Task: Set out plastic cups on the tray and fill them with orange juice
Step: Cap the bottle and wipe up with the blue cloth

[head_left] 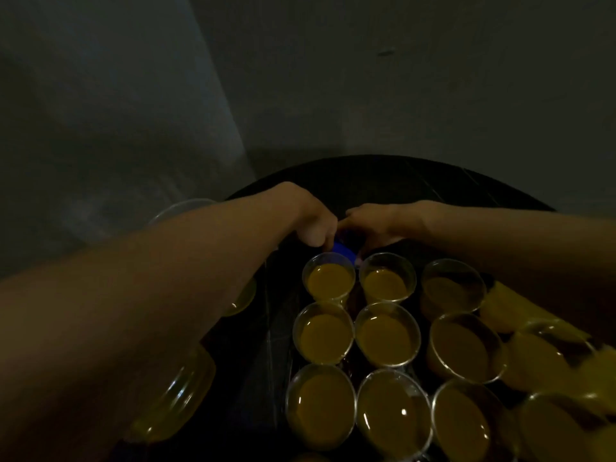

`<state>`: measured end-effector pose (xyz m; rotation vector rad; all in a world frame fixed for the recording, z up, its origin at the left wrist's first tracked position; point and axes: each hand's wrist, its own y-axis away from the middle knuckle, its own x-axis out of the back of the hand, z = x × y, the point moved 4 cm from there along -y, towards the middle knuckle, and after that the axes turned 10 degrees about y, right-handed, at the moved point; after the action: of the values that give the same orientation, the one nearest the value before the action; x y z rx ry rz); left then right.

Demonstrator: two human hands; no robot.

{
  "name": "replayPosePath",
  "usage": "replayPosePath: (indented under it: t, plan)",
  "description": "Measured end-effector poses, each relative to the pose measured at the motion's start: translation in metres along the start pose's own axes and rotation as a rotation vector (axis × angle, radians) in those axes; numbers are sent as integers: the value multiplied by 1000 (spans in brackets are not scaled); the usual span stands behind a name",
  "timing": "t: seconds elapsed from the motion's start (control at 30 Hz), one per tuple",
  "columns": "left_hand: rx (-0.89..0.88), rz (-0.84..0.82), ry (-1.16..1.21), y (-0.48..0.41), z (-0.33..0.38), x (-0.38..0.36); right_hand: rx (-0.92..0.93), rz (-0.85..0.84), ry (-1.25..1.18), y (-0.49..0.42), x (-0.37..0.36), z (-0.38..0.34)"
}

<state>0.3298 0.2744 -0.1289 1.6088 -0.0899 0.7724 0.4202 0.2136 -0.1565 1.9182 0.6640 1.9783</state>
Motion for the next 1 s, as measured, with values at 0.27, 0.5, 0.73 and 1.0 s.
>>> replayPosePath:
  t: [0.27,0.5,0.73,1.0]
  plan:
    - [19,14,151,0,-9,-8,7,-21,-44,-12,2,-3]
    - [-5,11,162,2,13,4,-33,-32,-19,9,-10,18]
    - [38,1,398,-15,58,28,-79,-48,-88,51,-33,59]
    - [-4,24,290,-39,132,61,-168,-46,-132,104,-68,115]
